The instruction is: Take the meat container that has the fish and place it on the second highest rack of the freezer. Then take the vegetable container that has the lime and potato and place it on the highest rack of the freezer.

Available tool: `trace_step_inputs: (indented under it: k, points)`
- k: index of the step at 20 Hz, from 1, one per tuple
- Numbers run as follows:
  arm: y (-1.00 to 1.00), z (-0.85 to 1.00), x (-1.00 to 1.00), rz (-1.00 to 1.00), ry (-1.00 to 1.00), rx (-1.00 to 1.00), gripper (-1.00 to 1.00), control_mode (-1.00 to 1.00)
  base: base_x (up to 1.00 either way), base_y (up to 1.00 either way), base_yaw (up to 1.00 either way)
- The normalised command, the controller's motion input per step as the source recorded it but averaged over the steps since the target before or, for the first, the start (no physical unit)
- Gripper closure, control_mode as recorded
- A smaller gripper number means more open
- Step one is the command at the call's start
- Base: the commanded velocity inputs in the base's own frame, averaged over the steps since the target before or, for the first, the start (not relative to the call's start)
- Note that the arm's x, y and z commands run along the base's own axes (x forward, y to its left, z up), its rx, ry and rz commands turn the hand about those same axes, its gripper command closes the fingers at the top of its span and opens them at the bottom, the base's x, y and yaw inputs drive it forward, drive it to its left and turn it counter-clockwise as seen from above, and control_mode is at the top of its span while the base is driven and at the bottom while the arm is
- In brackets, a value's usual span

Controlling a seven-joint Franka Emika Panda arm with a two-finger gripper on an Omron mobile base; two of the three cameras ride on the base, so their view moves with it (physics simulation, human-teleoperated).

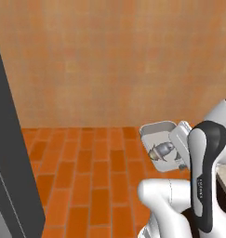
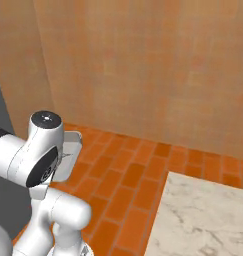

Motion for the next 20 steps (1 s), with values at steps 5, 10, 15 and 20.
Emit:
trace_step_inputs:
  k: [5, 10, 15, 20]
  points:
    - [0.00, 0.00, 0.00, 0.00, 0.00, 0.00, 1.00, 1.00, 0.19, 0.21, 0.50]
    - [0.00, 0.00, 0.00, 0.00, 0.00, 0.00, 1.00, 1.00, 0.02, 0.22, 0.78]
    - [0.00, 0.00, 0.00, 0.00, 0.00, 0.00, 1.00, 1.00, 0.12, -0.24, 0.76]
    - [0.00, 0.00, 0.00, 0.00, 0.00, 0.00, 1.00, 1.00, 0.06, -0.02, 0.73]
